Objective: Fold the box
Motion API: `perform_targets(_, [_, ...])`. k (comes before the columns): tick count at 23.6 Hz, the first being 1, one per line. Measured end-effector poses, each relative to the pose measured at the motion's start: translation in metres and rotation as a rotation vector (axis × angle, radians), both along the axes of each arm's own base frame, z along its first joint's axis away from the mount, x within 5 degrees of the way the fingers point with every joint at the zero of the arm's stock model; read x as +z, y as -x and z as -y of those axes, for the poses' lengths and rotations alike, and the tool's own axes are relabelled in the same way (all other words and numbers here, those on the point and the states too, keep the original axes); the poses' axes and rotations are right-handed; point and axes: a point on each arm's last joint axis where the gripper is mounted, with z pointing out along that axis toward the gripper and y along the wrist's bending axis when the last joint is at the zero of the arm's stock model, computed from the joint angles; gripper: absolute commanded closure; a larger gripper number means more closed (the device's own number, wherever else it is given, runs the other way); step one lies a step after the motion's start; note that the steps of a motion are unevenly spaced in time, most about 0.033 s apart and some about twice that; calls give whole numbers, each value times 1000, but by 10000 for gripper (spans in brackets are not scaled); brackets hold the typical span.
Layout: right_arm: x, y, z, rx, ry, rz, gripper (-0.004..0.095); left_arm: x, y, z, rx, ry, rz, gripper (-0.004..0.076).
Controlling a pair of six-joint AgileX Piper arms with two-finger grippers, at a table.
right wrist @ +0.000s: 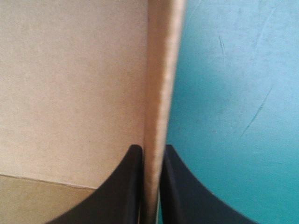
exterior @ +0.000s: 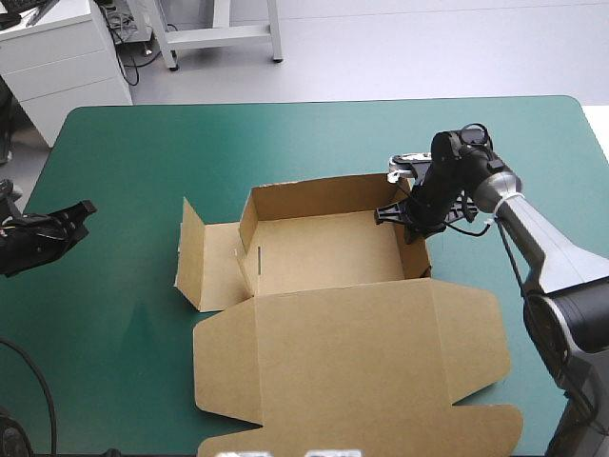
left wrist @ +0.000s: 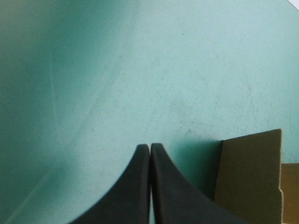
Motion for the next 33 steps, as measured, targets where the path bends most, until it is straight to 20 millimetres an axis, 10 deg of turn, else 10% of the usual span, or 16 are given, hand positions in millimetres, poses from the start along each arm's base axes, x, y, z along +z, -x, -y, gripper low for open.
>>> perform_targets(8, [8,3,1,21,2,29,912,0,0,0,-17,-21,3,756])
perform_targets(19, [166,117,36,42,-128,476,926,-1,0,-3,-32,-88,1,738])
perform_targets(29, [177,124,28,115,-227,541,931,-4,4,2,-165,-139,-33,141])
perform_targets(33, [180,122,25,144,-249,585,931,-4,4,2,-159,-127,-39,85])
